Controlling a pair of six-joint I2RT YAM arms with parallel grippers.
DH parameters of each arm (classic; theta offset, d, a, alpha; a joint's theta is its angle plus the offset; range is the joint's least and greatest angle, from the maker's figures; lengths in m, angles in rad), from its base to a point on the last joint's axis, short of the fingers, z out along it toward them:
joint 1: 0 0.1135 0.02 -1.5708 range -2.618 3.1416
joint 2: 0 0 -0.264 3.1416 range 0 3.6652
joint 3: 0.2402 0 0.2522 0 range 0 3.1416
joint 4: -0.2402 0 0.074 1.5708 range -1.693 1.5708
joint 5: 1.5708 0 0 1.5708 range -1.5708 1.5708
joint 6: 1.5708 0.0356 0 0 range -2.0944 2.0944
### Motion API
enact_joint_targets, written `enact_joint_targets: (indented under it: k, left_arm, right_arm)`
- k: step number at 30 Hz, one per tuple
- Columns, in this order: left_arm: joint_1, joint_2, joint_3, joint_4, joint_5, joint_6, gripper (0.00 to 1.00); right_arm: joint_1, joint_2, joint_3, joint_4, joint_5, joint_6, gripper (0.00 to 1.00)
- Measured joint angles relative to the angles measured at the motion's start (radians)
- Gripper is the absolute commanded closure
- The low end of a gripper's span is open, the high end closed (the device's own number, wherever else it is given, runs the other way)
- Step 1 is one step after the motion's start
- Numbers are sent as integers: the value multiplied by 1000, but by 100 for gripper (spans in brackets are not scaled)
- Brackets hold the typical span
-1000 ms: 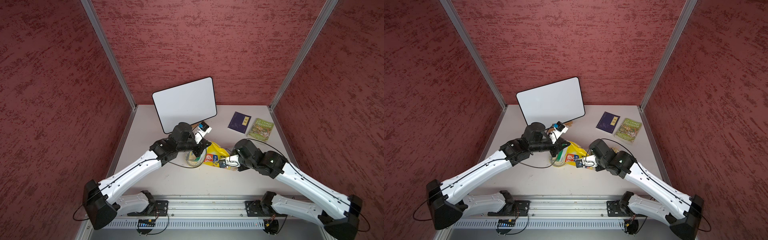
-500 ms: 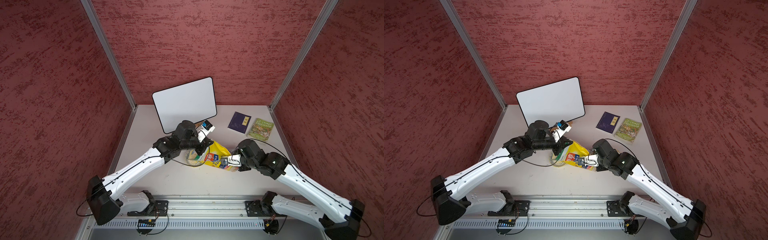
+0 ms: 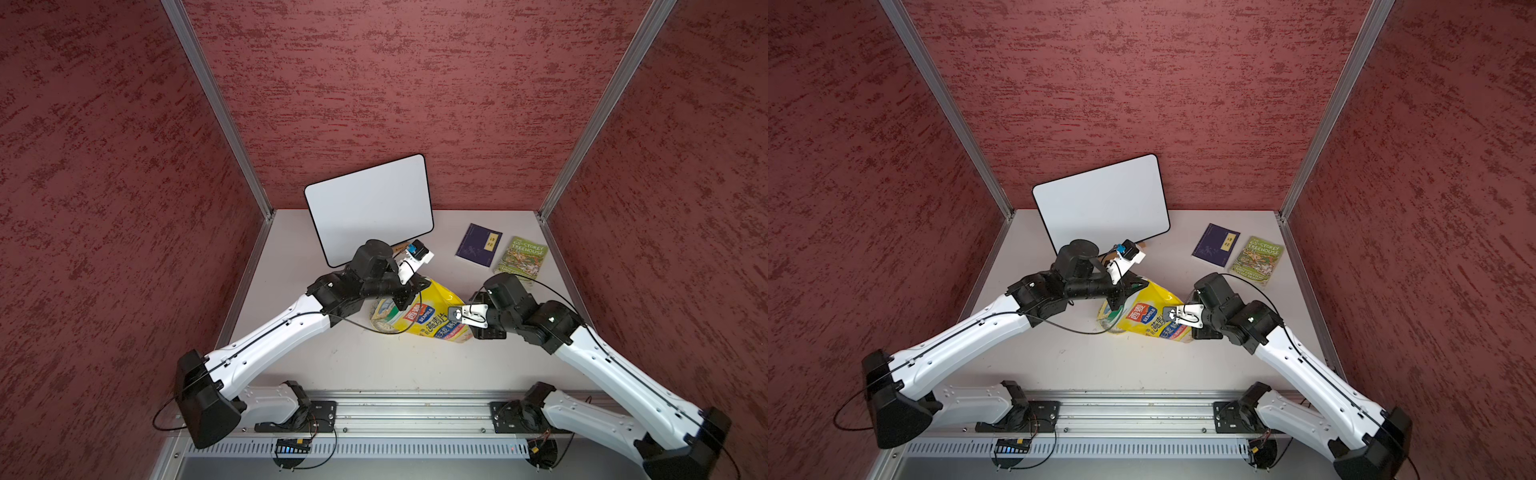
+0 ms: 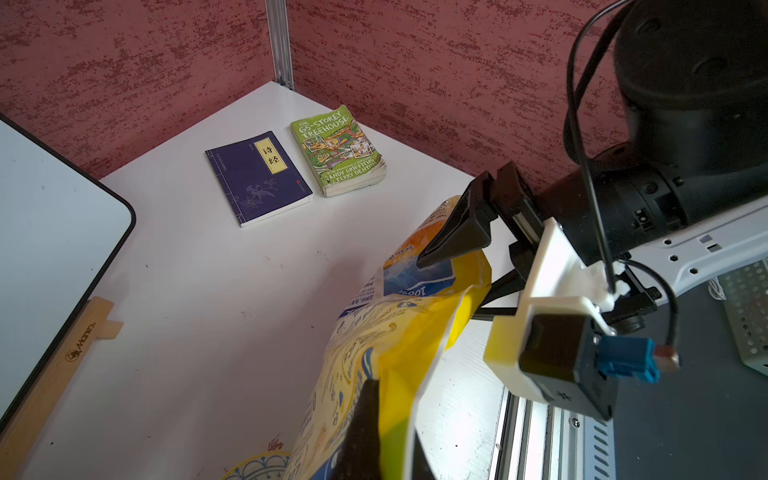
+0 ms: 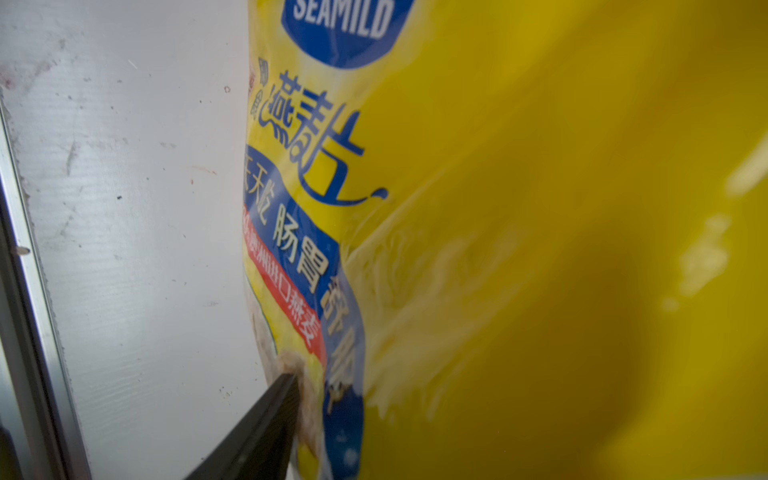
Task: Pour the oats into the breakfast bowl
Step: Pour the oats into the bowl.
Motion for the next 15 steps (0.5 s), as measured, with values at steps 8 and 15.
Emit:
enact_joint_targets:
  k: [8,15]
  left_arm:
    - [0,0,0,3,0,15,100]
    - [0,0,0,6,-1,15,100]
  right_arm:
    - [-70,2,23,-6,-76,-10,1]
    - [-82,0,-51,27,-129,-2,1]
